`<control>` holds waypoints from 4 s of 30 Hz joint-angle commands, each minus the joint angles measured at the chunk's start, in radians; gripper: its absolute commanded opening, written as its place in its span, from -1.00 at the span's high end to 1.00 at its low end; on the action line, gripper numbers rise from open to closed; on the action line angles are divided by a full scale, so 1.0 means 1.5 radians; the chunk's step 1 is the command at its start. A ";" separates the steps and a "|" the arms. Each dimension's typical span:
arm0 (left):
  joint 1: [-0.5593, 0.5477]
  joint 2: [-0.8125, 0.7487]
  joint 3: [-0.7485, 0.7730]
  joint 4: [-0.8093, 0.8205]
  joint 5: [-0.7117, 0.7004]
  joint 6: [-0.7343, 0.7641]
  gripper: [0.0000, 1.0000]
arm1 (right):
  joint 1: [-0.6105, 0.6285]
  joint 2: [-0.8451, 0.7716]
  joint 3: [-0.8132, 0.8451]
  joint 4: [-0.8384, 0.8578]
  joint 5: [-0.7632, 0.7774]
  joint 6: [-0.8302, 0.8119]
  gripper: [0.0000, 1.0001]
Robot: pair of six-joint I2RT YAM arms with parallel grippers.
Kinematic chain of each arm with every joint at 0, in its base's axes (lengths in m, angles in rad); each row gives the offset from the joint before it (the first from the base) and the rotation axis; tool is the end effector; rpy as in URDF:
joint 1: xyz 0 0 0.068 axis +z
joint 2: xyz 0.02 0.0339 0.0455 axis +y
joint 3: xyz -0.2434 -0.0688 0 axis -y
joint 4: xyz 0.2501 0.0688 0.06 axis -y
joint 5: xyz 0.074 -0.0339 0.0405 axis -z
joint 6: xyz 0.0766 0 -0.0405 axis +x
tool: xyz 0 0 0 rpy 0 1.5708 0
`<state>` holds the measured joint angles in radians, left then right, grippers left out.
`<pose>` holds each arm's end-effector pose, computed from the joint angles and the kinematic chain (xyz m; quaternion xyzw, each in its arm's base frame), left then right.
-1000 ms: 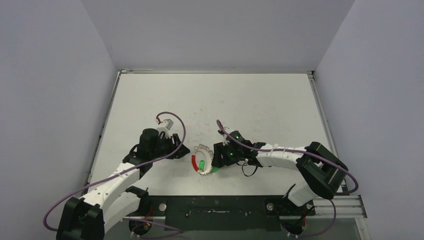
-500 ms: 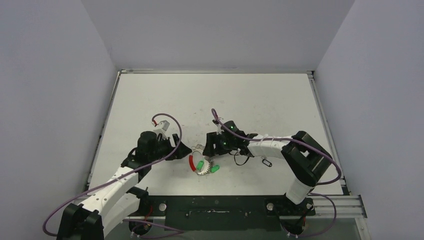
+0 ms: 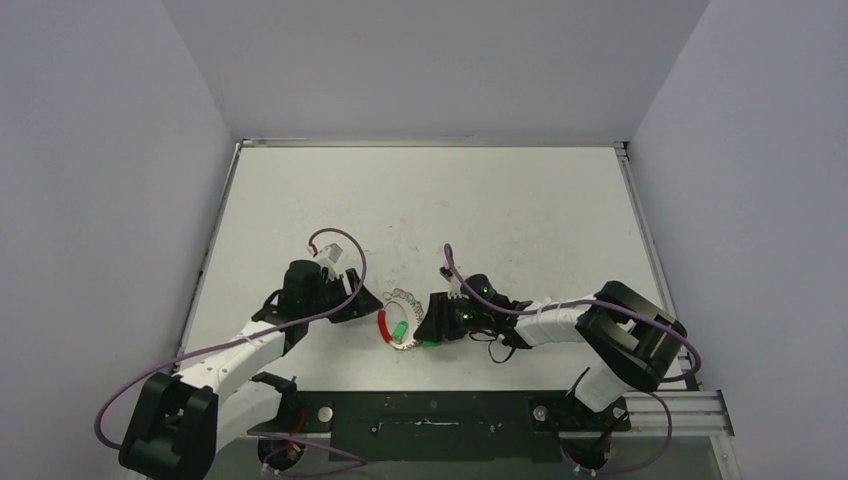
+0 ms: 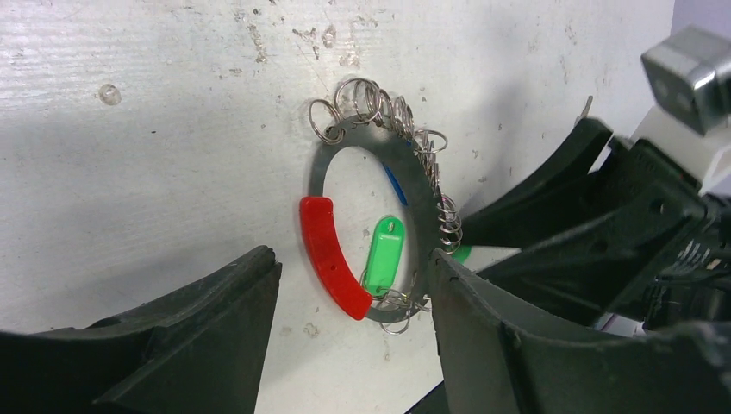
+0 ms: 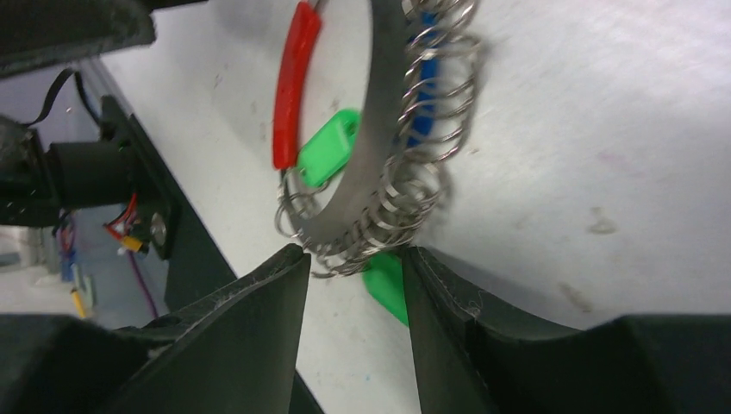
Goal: Put the keys on the keyring
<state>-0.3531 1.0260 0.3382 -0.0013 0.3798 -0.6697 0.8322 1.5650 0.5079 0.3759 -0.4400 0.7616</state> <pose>0.2128 -0.1087 0.1170 -0.0605 0.8897 -0.3539 0.2819 0.1813 0.2475 0.0783 -0.1249 0.8771 0.4380 0.1526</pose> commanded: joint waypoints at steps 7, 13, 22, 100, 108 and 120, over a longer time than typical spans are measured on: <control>0.005 0.021 0.025 0.059 0.023 0.000 -0.21 | 0.096 0.048 -0.083 0.269 -0.049 0.158 0.12; 0.005 0.027 0.025 0.058 0.029 0.000 -0.19 | 0.086 -0.013 -0.060 0.217 -0.030 0.121 0.08; 0.005 0.006 0.026 0.054 0.038 0.005 -0.13 | 0.089 -0.182 0.096 -0.258 0.108 -0.218 -0.03; 0.006 -0.182 -0.047 0.123 -0.027 -0.005 0.12 | 0.207 0.007 -0.006 0.087 0.139 -1.010 0.65; 0.006 -0.185 -0.049 0.123 -0.026 -0.004 0.12 | 0.208 0.021 0.016 0.070 0.115 -1.008 0.62; 0.006 -0.180 -0.044 0.109 -0.036 -0.010 0.13 | 0.216 -0.023 0.000 0.050 0.093 -0.913 0.61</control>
<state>-0.3496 0.7620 0.2455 0.1390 0.3363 -0.6807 1.1465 1.5776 0.5095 0.4316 -0.2577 -0.6960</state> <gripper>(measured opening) 0.439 0.193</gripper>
